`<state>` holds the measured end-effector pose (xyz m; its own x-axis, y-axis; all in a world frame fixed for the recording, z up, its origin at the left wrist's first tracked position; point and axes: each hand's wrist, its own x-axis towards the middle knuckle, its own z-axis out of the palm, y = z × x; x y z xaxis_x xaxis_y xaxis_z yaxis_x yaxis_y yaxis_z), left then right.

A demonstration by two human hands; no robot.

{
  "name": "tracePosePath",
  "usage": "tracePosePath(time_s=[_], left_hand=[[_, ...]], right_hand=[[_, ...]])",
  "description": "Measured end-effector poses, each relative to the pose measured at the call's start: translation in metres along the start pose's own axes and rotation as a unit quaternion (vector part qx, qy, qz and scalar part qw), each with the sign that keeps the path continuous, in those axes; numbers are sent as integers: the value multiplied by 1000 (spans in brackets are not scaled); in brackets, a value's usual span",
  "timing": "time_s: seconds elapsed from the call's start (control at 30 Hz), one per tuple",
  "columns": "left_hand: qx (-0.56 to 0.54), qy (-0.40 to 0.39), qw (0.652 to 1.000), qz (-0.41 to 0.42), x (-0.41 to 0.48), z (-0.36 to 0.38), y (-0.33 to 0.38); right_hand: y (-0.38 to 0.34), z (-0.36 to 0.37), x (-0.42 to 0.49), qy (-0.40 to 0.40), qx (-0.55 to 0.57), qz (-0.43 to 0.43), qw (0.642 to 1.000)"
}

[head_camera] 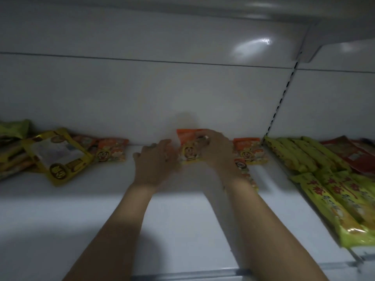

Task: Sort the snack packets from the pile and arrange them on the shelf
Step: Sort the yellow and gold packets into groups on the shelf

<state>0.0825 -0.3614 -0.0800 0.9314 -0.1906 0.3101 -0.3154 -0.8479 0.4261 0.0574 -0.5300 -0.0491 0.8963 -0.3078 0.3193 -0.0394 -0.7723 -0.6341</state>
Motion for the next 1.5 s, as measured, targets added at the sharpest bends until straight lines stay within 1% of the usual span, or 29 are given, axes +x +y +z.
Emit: tracePosePath(time_s=[0.07, 0.1, 0.17, 0.2, 0.3, 0.37, 0.43, 0.5, 0.53, 0.6, 0.67, 0.8, 0.87, 0.9, 0.97, 1.0, 1.03, 1.1, 1.17, 1.2, 1.23, 1.33, 1.4, 1.43, 1.5], left_hand=[[74, 9, 997, -14, -2, 6, 4], [103, -1, 994, -28, -3, 9, 6], [148, -49, 986, -52, -3, 16, 10], [163, -65, 983, -57, 0, 18, 11], [180, -75, 980, -41, 3, 18, 19], [117, -100, 988, -28, 1, 15, 29], [-16, -129, 991, -10, -2, 10, 38], [-127, -126, 984, 9, -3, 8, 43], [-148, -107, 983, 16, -4, 8, 45], [-141, -60, 988, 22, -4, 6, 52], [-129, -25, 991, 19, -3, 4, 59], [-152, -14, 988, 24, -6, 7, 76], [-170, -18, 985, 22, -11, 12, 85], [-176, -20, 984, 19, -12, 14, 89], [-181, -25, 983, 23, -12, 17, 96], [-184, -26, 982, 25, -11, 18, 99], [-188, -27, 982, 27, -9, 19, 101], [-191, -23, 981, 34, -4, 22, 107], [-197, -25, 980, 35, 3, 28, 113], [-199, -27, 979, 34, 7, 33, 115], [-201, -33, 979, 31, 11, 39, 117], [-207, -57, 976, 23, 20, 59, 121], [-194, -68, 978, 18, 24, 71, 122], [-170, -70, 983, 15, 26, 77, 122], [-78, -66, 995, 21, 27, 83, 124]], right_hand=[[12, -41, -6, 21, -20, 12, 1000], [22, -60, -11, 21, -36, 21, 999], [43, -89, -20, 18, -73, 48, 996], [54, -99, -25, 14, -93, 66, 993], [81, -113, -37, 6, -129, 119, 984], [95, -114, -44, 3, -127, 137, 982], [104, -114, -50, 17, -111, 145, 983], [111, -116, -52, 39, -94, 147, 984], [114, -117, -52, 46, -97, 149, 983], [117, -118, -52, 44, -120, 152, 980], [119, -116, -49, 25, -142, 156, 977], [123, -101, -52, -25, -175, 169, 970], [125, -95, -55, -13, -180, 161, 970], [127, -93, -56, 9, -154, 161, 975], [134, -87, -55, 45, -66, 160, 984], [135, -84, -54, 60, -52, 152, 985], [132, -82, -55, 59, -67, 132, 987], [133, -76, -59, 6, -128, 63, 990], [136, -68, -64, -49, -218, 12, 975], [137, -68, -65, -66, -250, 5, 966], [136, -68, -67, -69, -262, 1, 963], [139, -67, -69, -58, -249, -17, 967], [139, -65, -71, -36, -240, -20, 970], [139, -64, -72, -18, -235, -21, 972], [139, -62, -73, 6, -220, -26, 975]])
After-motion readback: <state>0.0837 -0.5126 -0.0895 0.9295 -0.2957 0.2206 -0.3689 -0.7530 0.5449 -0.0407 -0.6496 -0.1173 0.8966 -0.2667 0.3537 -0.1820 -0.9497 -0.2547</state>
